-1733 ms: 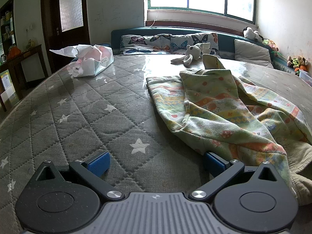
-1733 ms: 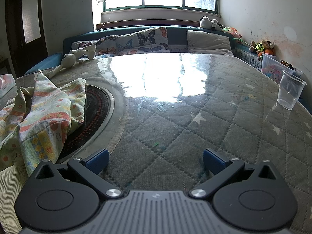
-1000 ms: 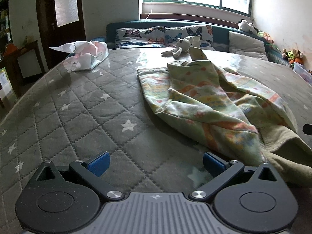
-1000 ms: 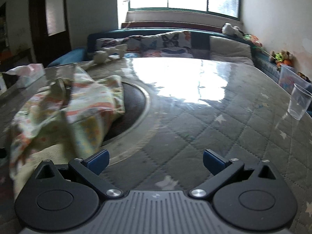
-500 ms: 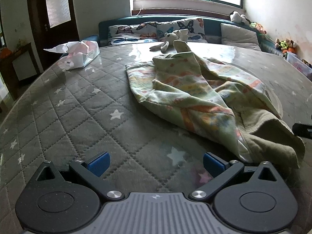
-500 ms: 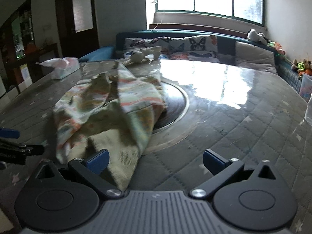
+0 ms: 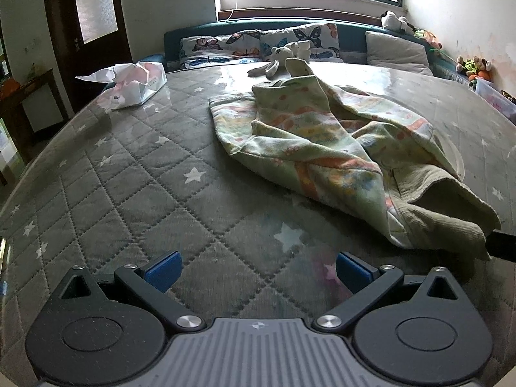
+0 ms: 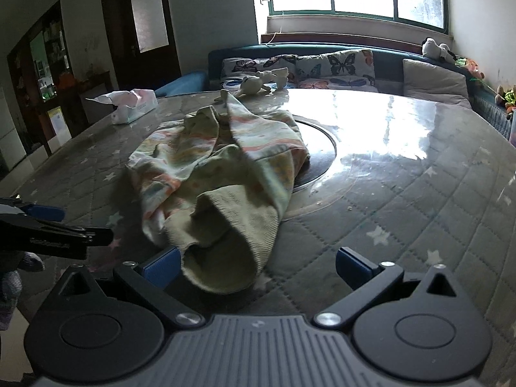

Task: Fold clothes
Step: 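Approach the crumpled pastel shirt with both grippers open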

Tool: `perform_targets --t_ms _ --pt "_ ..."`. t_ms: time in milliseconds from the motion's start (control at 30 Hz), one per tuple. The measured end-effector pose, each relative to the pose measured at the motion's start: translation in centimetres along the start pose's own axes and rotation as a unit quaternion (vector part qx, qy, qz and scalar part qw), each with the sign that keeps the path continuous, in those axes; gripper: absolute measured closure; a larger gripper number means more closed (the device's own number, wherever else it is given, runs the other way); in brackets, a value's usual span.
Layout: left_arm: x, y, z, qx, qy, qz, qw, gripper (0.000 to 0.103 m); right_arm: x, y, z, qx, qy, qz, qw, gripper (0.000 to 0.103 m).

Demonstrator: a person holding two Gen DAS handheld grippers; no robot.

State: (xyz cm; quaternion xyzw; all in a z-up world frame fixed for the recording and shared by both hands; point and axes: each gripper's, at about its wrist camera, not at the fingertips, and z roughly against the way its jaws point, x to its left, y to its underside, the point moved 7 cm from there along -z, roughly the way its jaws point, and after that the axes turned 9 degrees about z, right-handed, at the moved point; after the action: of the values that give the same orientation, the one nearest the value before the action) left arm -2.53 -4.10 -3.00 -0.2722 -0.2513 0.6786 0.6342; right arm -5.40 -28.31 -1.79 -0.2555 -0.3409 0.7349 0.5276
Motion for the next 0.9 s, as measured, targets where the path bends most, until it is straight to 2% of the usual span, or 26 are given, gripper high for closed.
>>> perform_targets --t_ms 900 --pt "-0.6 0.3 0.5 0.007 -0.002 -0.006 1.0000 0.000 1.3 0.7 0.2 0.005 0.001 0.000 1.000 0.000"
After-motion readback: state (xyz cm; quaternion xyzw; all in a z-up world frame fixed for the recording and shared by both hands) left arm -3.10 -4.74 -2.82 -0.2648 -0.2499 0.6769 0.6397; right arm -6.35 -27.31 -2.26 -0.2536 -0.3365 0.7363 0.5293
